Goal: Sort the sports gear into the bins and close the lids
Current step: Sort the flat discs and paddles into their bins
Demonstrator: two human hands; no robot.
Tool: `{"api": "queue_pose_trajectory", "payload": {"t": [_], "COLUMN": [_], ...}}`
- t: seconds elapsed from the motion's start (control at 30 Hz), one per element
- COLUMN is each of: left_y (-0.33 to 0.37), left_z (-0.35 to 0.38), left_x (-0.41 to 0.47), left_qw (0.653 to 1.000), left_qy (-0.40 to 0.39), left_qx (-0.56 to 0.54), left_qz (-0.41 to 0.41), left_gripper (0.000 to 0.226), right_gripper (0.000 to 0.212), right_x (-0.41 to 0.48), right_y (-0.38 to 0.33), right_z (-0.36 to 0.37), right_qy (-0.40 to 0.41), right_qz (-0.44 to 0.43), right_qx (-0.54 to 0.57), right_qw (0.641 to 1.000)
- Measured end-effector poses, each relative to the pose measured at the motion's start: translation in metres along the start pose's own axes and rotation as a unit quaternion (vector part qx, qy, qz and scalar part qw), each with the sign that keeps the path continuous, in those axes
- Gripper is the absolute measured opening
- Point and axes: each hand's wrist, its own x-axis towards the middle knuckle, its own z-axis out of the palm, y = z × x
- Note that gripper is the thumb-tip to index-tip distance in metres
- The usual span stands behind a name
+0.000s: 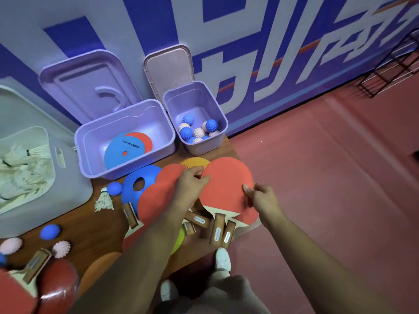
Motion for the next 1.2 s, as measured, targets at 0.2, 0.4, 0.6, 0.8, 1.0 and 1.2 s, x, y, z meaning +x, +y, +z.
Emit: {"api": "queue_pose_trajectory", "payload": {"t": [0.2, 0.4, 0.6, 0.8, 1.0, 1.2], "left_y": [-0.014, -0.073, -0.131, -0.158, -0.167, -0.175], "left_z": [-0.074, -0.143, -0.186, -0.194, -0.200, -0.218], "left_x": [-0.029, -0.057, -0.074, -0.082, -0.086, -0.085], "left_qw": [0.962, 0.919, 0.901, 0.883, 0.876, 0.864], "left_qy": [-0.057, 0.021, 0.103, 0.141, 0.159, 0.174], "left_qx": [-0.255, -0.373, -0.400, -0.414, -0.416, -0.437], "left_qz": [-0.083, -0.125, -0.137, -0.169, -0.185, -0.182], "left_gripper": [0.021, 0.020, 0.030, 0.038, 0.025, 0.024], "right_gripper": [0.021, 0.041, 0.064, 0.062, 0.077, 0.032], "right_x": [-0.027, -0.025, -0.017, -0.016, -0.026, -0.034], "right_y": [-0.038, -0.026, 0.008, 0.021, 0.018, 0.018], "right_z": [0.056, 0.124, 0.164, 0.186, 0.191, 0.194], "right_qy": [-0.109, -0.082, -0.066, -0.008, 0.015, -0.021], "right_qz": [-0.057, -0.108, -0.112, -0.074, -0.044, -0.031], "right_qx": [0.035, -0.145, -0.388, -0.354, -0.356, -0.264], "right_qw": [0.992, 0.980, 0.912, 0.932, 0.933, 0.964]}}
